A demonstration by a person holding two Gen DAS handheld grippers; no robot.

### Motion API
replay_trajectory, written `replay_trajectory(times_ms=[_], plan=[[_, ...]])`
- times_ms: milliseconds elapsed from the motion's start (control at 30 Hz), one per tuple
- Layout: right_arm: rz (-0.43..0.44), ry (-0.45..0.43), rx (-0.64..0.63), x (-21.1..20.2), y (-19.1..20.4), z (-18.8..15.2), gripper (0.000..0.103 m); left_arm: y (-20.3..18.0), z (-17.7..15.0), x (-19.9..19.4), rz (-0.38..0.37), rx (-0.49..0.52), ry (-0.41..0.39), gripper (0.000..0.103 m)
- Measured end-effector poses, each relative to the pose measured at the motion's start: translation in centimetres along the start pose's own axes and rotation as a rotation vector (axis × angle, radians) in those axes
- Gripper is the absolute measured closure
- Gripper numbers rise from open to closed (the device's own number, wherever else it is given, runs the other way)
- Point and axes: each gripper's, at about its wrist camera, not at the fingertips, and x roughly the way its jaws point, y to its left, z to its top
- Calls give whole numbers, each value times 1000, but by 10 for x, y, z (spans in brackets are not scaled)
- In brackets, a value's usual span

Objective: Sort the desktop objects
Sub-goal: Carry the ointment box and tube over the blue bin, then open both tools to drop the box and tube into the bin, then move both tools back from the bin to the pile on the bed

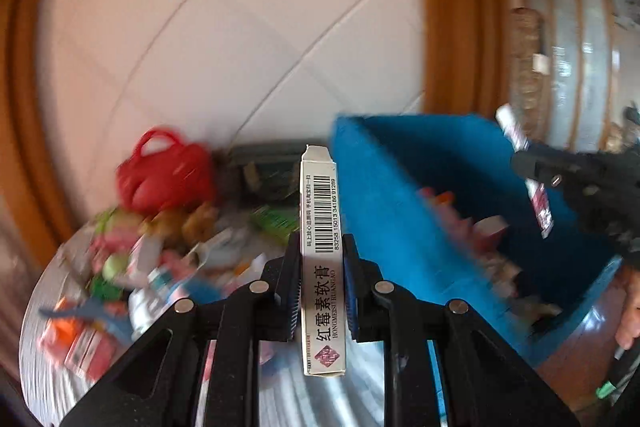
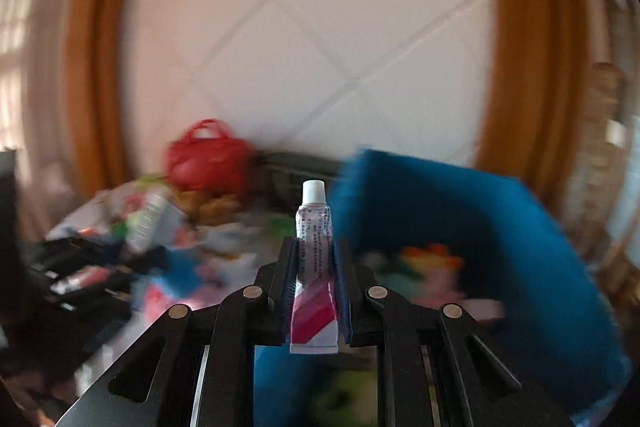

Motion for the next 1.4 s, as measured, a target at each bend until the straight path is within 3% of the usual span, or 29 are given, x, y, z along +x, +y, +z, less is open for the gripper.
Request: replay_trajectory(times_ms=[233, 500, 667, 1100, 1167, 1300, 1367, 1400], plan=[[-247, 129, 52, 10, -97, -21, 85, -93, 30, 30, -145, 109, 30, 85], [-337, 250, 115, 21, -154, -59, 85, -164, 26, 63, -234, 189, 145, 85], [-355, 288, 130, 19, -173, -79, 85, -177, 18, 74, -238, 208, 188, 85], [-386, 297, 126, 25, -184, -84, 82, -180, 17, 76, -220, 210, 215, 84], [-389, 289, 128, 23, -185, -83, 68, -179, 17, 76, -219, 207, 223, 73], [-386, 271, 124, 18, -185, -79, 45, -175, 19, 68, -209, 189, 188, 34], [-387, 260, 121, 15, -185, -77, 25, -175, 20, 64, -201, 194, 162, 29], [-391, 252, 121, 13, -185, -76, 20, -175, 20, 62, -196, 195, 154, 27]])
